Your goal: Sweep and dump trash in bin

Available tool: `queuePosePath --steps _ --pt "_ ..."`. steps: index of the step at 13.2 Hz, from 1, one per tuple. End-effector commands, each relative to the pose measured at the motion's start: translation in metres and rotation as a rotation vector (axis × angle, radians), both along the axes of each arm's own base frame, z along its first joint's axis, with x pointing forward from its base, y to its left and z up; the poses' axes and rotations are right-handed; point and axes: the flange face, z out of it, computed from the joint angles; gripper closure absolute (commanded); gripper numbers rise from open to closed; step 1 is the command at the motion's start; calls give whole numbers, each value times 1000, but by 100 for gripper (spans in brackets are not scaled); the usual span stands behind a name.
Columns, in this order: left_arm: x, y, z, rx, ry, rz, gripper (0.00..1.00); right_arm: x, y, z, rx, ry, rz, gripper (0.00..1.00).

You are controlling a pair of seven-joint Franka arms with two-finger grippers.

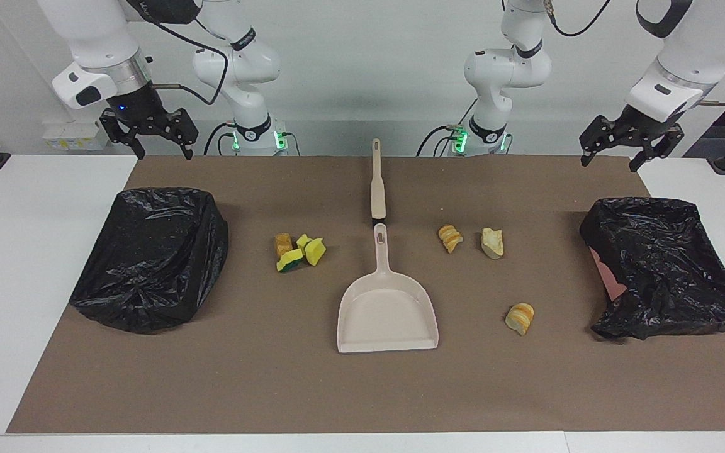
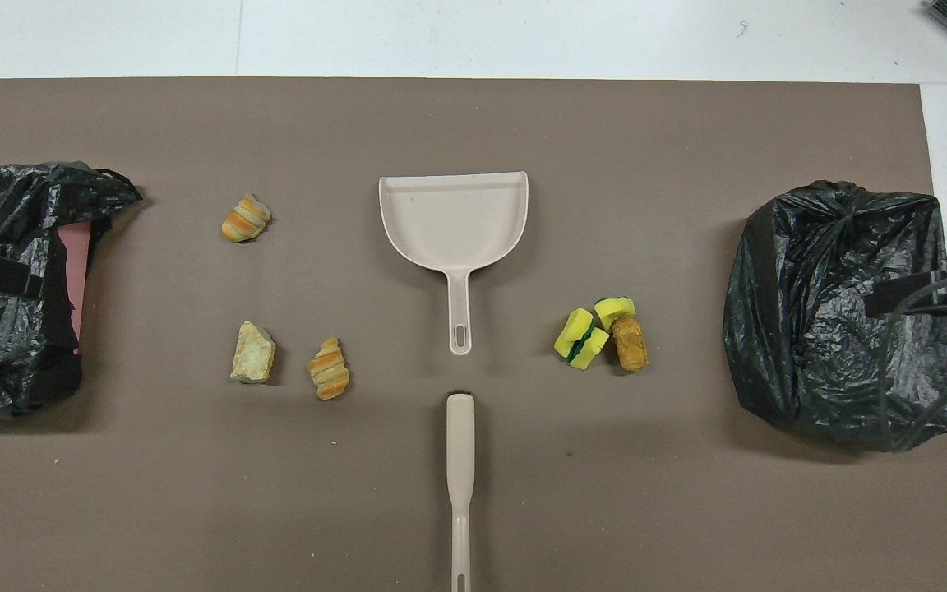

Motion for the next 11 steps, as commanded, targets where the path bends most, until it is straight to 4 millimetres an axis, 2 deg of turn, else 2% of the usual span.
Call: queuePosePath --steps 1,8,11 --pt "-7 -11 5 -12 10 -1 0 -9 -3 1 27 6 7 0" --pt "-6 -9 4 -10 5 1 0 -8 -6 1 27 5 4 0" --pt "-11 -14 1 -12 19 -5 0 -9 -9 0 7 14 4 0"
